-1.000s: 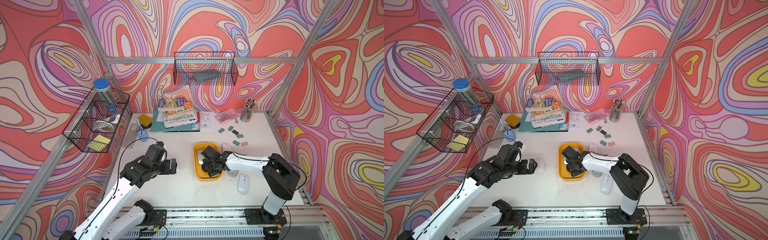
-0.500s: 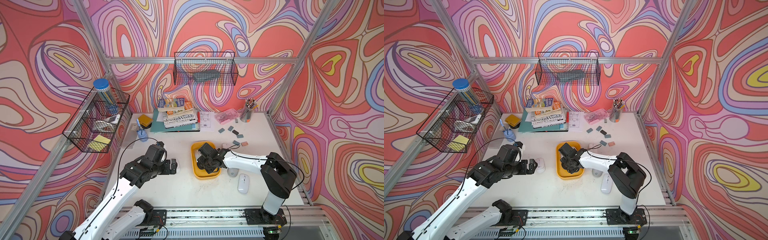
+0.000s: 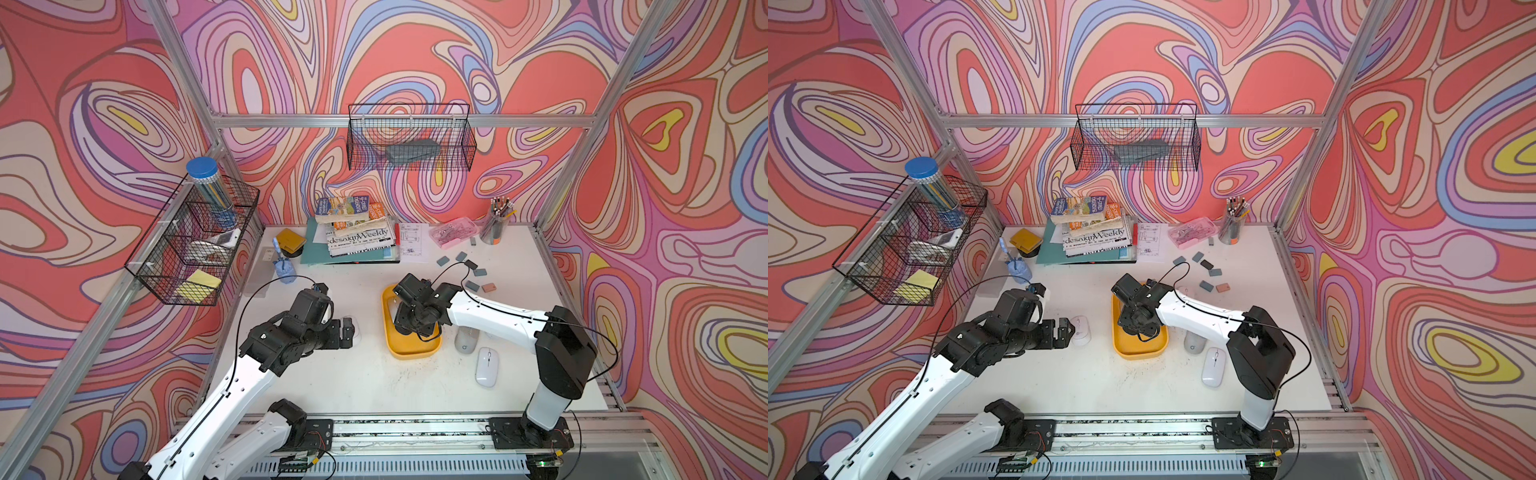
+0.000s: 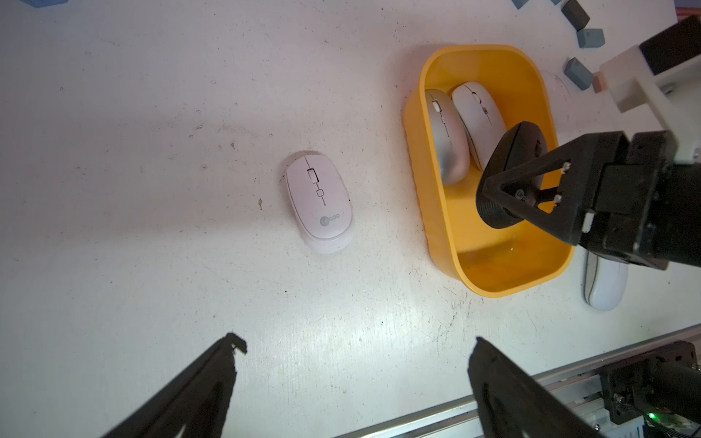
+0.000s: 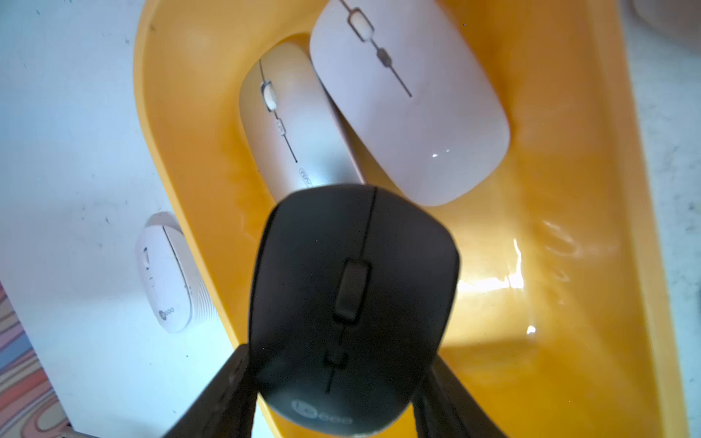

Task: Take out the mouse from the storage box
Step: Place the mouse at the center of the board.

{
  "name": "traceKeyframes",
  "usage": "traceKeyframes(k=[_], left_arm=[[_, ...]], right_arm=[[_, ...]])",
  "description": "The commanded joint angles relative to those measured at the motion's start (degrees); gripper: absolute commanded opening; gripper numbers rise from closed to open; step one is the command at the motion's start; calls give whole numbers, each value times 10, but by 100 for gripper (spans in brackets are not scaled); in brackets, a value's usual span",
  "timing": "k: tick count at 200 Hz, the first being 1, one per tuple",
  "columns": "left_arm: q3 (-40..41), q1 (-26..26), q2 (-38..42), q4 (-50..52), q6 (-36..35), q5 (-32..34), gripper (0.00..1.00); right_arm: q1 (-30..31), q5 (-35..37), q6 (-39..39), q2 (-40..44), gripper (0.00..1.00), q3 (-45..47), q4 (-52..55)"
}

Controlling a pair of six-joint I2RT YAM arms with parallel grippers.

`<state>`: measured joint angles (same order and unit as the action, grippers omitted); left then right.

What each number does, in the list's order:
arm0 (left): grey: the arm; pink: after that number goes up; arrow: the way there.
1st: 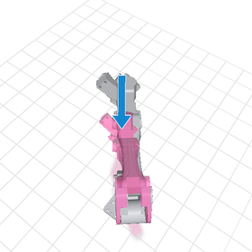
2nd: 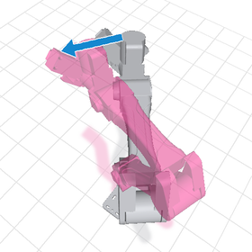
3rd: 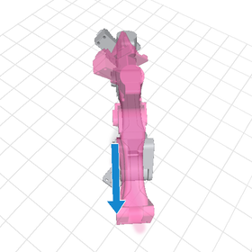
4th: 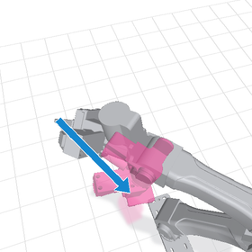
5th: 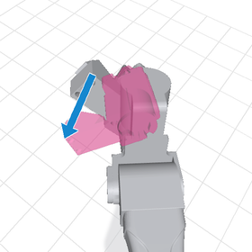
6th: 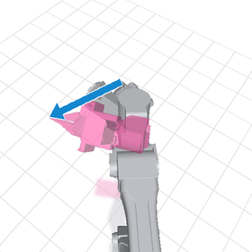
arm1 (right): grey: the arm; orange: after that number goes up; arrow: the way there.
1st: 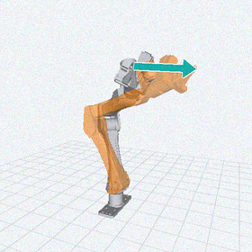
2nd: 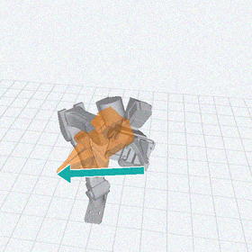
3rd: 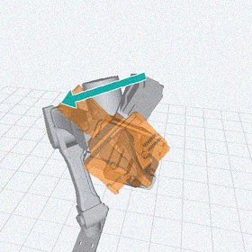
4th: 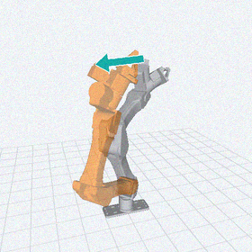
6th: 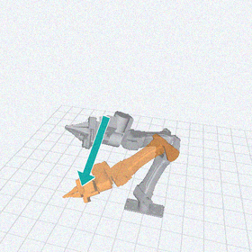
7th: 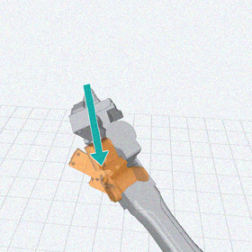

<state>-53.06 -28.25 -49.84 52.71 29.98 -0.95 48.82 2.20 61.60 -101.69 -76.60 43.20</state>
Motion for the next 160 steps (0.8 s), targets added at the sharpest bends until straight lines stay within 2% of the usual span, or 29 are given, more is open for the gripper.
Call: traceKeyframes(k=[1, 66, 119, 160], left_arm=[[6, 0, 8, -4, -5, -1, 99], [6, 0, 9, -6, -5, -5, 99], [6, 0, 11, -6, -5, -3, 99], [5, 0, 7, -6, -6, -5, 99]], right_arm=[[2, 14, -68, -10, 46, -13, 55], [2, -8, -91, -3, 42, 17, 29], [2, 5, -128, -24, 40, -2, 35], [3, 20, -122, 31, 39, 3, 53]])
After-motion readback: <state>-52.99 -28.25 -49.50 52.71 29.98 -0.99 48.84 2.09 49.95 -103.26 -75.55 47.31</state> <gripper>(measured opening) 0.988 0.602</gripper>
